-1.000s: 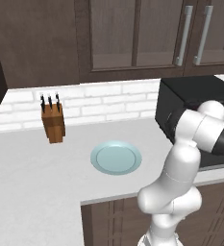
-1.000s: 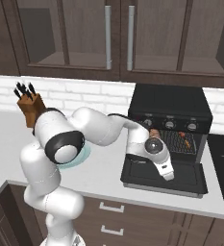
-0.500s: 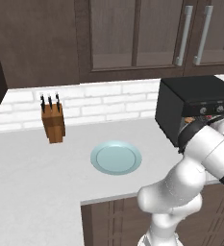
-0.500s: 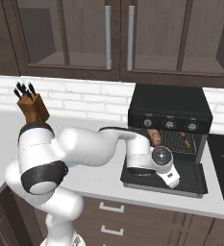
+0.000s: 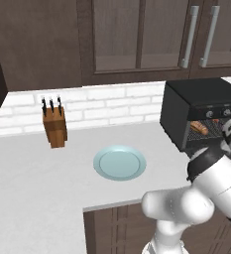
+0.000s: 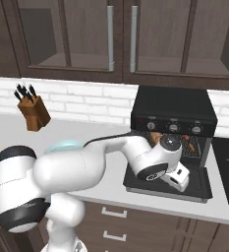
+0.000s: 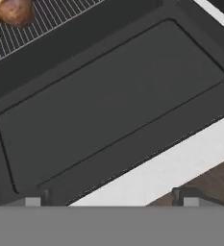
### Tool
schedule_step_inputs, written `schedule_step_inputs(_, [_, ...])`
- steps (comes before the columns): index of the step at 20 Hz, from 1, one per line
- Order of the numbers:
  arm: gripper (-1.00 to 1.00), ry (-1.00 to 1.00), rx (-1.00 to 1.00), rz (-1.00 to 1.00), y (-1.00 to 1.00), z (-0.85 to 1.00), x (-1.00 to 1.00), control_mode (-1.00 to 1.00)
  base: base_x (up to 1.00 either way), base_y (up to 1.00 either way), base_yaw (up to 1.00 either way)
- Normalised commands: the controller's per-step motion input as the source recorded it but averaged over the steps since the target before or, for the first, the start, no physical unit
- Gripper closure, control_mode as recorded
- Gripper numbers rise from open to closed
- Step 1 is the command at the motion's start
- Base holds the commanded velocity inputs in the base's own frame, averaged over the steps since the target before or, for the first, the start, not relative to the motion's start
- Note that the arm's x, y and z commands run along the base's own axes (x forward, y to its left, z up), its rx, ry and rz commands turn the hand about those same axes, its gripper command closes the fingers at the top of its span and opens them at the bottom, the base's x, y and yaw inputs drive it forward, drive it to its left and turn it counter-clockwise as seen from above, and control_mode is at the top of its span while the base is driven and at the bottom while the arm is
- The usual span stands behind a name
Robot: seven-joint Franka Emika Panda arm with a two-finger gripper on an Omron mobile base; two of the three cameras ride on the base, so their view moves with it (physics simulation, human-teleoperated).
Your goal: Pick up the kebab skewer and baguette bread, and place them inside the toaster oven. Close the toaster oven door and start by setting the timer.
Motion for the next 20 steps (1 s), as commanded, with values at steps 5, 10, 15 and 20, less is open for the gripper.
schedule_step_inputs(5, [-1.00, 0.07, -0.06, 0.35, 0.30, -0.32, -0.33, -1.00, 0.00, 0.00, 0.00])
schedule_step_inputs(10, [-1.00, 0.01, -0.06, 0.34, 0.22, -0.67, -0.11, -1.00, 0.00, 0.00, 0.00])
schedule_step_inputs(15, [-1.00, 0.02, -0.09, 0.30, 0.01, -0.49, -0.05, -1.00, 0.00, 0.00, 0.00])
schedule_step_inputs(20, [-1.00, 0.04, -0.07, 0.19, 0.07, -0.17, 0.16, -1.00, 0.00, 0.00, 0.00])
